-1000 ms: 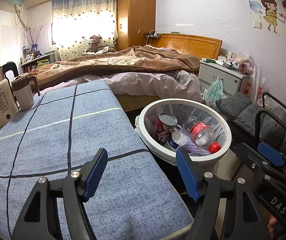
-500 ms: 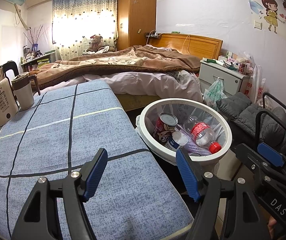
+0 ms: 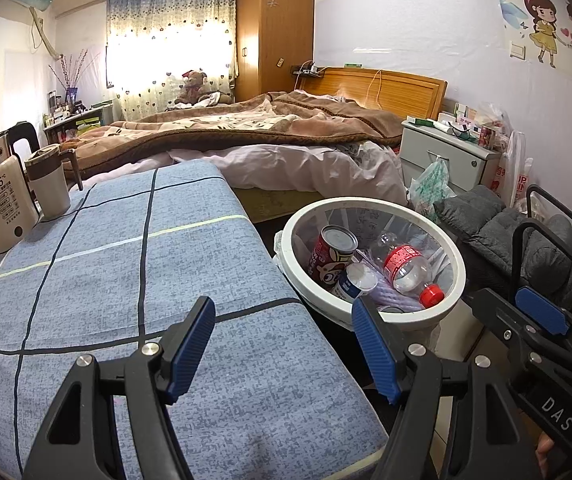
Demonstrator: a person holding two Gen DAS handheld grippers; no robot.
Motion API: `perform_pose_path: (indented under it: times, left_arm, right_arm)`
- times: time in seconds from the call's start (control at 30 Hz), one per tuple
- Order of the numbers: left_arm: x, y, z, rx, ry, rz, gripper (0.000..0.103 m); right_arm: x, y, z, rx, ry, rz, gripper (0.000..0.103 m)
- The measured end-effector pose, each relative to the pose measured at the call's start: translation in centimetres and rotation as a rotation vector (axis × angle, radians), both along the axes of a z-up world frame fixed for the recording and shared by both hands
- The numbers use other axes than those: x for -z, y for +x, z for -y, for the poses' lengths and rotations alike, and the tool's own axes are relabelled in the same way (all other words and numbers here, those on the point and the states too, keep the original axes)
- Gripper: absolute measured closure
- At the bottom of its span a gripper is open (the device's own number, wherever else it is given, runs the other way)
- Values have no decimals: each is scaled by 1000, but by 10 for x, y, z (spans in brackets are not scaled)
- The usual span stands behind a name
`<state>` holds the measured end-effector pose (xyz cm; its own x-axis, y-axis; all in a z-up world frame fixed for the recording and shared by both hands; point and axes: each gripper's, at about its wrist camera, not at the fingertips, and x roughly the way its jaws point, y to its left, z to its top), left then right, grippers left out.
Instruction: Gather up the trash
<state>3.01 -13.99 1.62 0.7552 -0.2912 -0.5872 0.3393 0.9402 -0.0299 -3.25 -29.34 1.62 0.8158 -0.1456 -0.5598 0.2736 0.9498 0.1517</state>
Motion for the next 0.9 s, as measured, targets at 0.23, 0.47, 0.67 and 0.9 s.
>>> perform_pose_path:
  times: [0.23, 0.47, 0.67, 0.9]
  left_arm:
    - [-1, -1, -1, -3, 0, 0, 30]
    - [0, -1, -1, -2, 0, -5, 30]
    - [0, 0, -2, -3, -3, -7, 30]
    - [0, -1, -3, -4, -4, -9, 30]
  right_arm:
    - [0, 0, -1, -1, -1, 1, 36]
    - [0, 0, -1, -2, 0, 1, 36]
    - [0, 0, -2, -1, -1, 0, 36]
    - [1, 1, -2, -1, 1, -1, 36]
